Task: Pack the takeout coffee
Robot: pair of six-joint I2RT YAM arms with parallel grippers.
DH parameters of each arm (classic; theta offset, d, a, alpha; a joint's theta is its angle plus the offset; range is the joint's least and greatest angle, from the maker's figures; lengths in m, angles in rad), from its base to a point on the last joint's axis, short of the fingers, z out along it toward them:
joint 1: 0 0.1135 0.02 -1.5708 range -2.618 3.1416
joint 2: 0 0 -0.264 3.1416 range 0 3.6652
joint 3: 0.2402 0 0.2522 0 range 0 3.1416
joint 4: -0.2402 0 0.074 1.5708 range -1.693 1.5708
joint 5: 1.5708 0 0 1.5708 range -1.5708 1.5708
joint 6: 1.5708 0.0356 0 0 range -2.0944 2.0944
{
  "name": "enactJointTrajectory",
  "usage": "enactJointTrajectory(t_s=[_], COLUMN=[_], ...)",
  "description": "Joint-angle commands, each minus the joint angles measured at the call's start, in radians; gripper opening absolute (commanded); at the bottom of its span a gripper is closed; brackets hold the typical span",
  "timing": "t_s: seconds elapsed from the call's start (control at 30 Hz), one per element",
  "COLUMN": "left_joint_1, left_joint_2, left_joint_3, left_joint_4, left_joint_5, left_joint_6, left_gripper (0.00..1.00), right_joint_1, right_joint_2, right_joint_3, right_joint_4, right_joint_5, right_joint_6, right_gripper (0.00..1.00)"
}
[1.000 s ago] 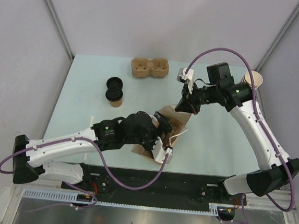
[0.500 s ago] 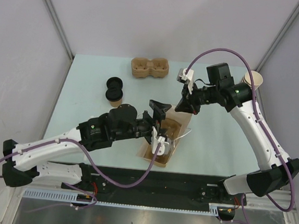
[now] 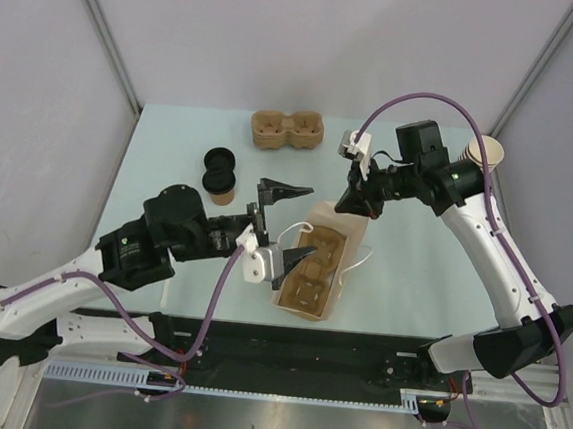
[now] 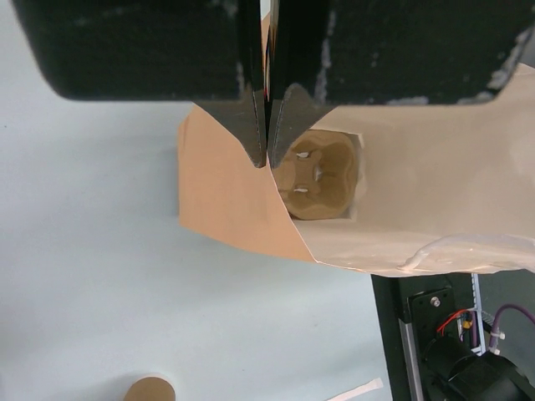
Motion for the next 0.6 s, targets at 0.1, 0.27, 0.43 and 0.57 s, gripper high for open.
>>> enactJointTrajectory(t_s=[0.1,0.27,0.43,0.57], left_joint_1=[0.067,0.269,0.508,0.754], left_joint_2=[0.031,0.061,0.095,0.178], left_joint_3=[0.069,0.184,0.227,0.209], left_joint_4=[-0.054,-0.046,-0.092,-0.237], left_joint_5=[0.070,0.120,0.159,0.214], left_joint_6=[-0.467,-0.778,-0.951,-0.945], left_gripper=[1.00,0.97,0.96,0.98], right_joint_1=[0.007,0.027,0.070,0.112], right_joint_2=[-0.038,-0.056,-0.090,-0.113], right_joint_3=[0.003,0.003,-0.007,-0.029], right_joint_4=[0.047,0.055,0.052,0.041], right_joint_5=[0.004,0.010,0.045,0.086], right_joint_6=[0.002,0.001,-0.021,-0.042], right_gripper=[0.00,0.00,0.00,0.00])
